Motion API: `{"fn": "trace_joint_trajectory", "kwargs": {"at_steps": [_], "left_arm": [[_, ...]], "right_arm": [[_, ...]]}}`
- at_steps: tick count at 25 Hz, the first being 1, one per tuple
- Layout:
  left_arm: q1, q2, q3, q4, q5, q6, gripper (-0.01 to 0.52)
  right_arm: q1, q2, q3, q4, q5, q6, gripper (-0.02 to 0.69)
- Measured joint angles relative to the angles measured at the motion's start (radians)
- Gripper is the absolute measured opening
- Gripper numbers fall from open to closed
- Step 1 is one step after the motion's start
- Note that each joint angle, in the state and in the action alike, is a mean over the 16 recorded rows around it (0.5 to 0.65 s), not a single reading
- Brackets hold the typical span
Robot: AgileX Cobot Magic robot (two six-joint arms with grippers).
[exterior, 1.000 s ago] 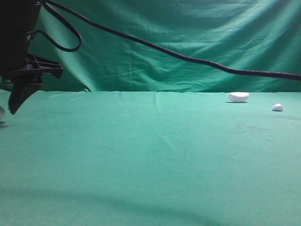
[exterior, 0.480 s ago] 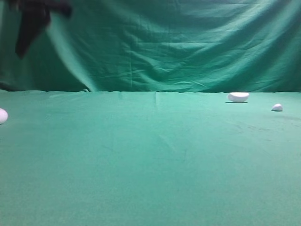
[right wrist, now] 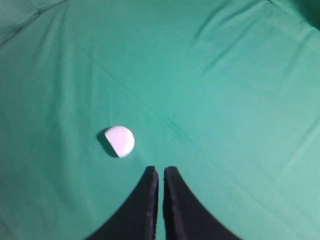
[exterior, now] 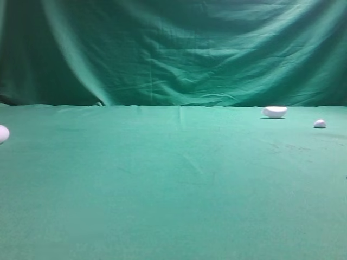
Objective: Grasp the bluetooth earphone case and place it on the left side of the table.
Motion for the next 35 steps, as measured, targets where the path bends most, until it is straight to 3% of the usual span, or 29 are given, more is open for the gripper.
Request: {"fn": "trace_joint_trajectory", "kwargs": {"at_steps": [8, 19, 29, 35], "left_arm": [[0.0, 0.0, 0.0, 0.0, 0.0, 0.0, 0.0], [0.0, 0.0, 0.0, 0.0, 0.0, 0.0, 0.0], [0.0, 0.0, 0.0, 0.0, 0.0, 0.0, 0.0], [0.0, 0.0, 0.0, 0.0, 0.0, 0.0, 0.0]], "right_arm": [[-0.003, -0.395, 0.432, -0.085, -0.025, 0.081, 0.0], [-0.003, -0.89, 0.991, -0.118, -0.224, 0.195, 0.0], [-0.008, -1.129, 1.169, -0.107, -0.264, 0.136, 0.0], [-0.089, -1.169, 1.234, -0.091, -0.31, 0.063, 0.0]]}}
